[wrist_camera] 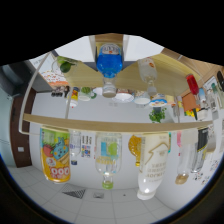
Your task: Make me a cup of Mount Fuji.
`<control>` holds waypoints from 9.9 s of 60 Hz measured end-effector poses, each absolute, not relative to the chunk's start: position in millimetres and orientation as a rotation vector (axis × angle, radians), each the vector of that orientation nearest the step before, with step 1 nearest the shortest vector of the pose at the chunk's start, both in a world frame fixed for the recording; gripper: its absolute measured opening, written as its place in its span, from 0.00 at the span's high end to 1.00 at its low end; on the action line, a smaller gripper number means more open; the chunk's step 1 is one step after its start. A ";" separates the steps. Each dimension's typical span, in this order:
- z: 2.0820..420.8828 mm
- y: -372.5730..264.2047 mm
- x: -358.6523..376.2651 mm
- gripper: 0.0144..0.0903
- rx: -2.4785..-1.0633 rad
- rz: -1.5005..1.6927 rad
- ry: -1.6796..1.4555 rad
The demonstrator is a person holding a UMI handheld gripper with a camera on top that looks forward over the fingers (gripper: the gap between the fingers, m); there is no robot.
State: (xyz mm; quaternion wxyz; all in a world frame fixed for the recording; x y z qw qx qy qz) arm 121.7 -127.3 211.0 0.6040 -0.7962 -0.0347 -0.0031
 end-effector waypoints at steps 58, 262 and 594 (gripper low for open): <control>120.7 -189.4 105.2 0.72 -1.391 -1.264 -1.556; 405.8 -138.6 -69.8 0.09 -1.731 0.040 -0.033; 448.7 -160.5 30.0 0.56 -1.624 0.130 -0.076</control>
